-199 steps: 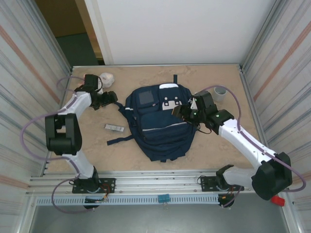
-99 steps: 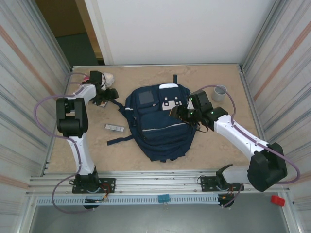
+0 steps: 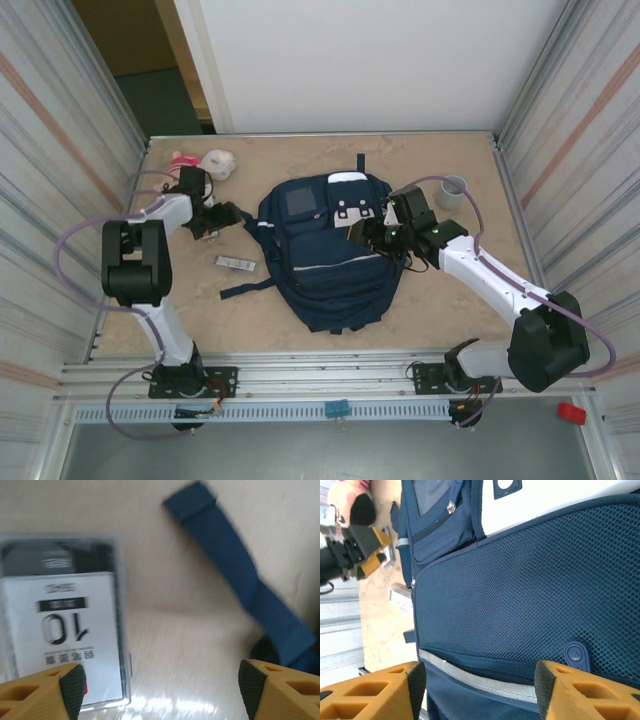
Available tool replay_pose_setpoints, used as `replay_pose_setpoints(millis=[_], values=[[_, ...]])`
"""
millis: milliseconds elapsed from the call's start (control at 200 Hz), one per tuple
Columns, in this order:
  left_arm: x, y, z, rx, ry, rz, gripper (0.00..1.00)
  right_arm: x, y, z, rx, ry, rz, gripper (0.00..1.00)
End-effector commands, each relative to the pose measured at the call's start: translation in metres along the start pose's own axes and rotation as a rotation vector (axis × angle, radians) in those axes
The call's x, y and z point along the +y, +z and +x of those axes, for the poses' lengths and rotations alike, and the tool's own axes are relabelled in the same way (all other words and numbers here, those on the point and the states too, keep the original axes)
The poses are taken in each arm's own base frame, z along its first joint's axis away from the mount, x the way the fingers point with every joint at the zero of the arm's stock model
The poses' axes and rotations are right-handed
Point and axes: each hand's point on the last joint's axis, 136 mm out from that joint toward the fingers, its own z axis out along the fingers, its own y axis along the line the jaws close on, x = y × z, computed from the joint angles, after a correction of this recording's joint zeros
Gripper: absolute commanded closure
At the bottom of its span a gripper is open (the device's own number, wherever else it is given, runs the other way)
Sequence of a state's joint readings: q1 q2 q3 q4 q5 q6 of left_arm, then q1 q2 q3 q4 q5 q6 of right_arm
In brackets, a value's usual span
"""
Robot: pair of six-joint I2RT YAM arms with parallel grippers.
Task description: Pack books, pencil case, and school supplies into a backpack
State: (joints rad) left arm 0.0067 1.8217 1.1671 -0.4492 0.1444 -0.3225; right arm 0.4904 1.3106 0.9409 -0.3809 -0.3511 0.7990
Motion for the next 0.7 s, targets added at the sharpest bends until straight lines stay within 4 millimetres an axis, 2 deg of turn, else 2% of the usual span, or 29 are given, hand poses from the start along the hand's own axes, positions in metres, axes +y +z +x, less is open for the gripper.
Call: replay_pose_setpoints(millis=[0, 110, 225, 331, 451, 697], values=[[0.013, -0.012, 0.036, 0.064, -0.049, -0.039, 0.18, 0.017, -0.007, -0.009, -0.019, -0.04, -0.048, 0.39], [0.016, -0.032, 0.046, 0.05, -0.064, -0.055, 0.17, 0.018, -0.009, -0.008, -0.019, -0.042, -0.053, 0.39], [0.017, -0.055, 0.035, -0.001, -0.029, -0.08, 0.19, 0.02, -0.011, -0.008, -0.02, -0.046, -0.061, 0.39], [0.02, -0.067, 0.023, -0.008, 0.056, -0.126, 0.2, 0.021, -0.011, -0.008, -0.02, -0.051, -0.065, 0.39], [0.027, -0.06, 0.021, 0.068, 0.166, -0.179, 0.2, 0.021, -0.011, -0.008, -0.021, -0.053, -0.061, 0.39], [0.036, -0.031, 0.021, 0.206, 0.298, -0.227, 0.2, 0.021, -0.011, -0.008, -0.025, -0.054, -0.057, 0.39]])
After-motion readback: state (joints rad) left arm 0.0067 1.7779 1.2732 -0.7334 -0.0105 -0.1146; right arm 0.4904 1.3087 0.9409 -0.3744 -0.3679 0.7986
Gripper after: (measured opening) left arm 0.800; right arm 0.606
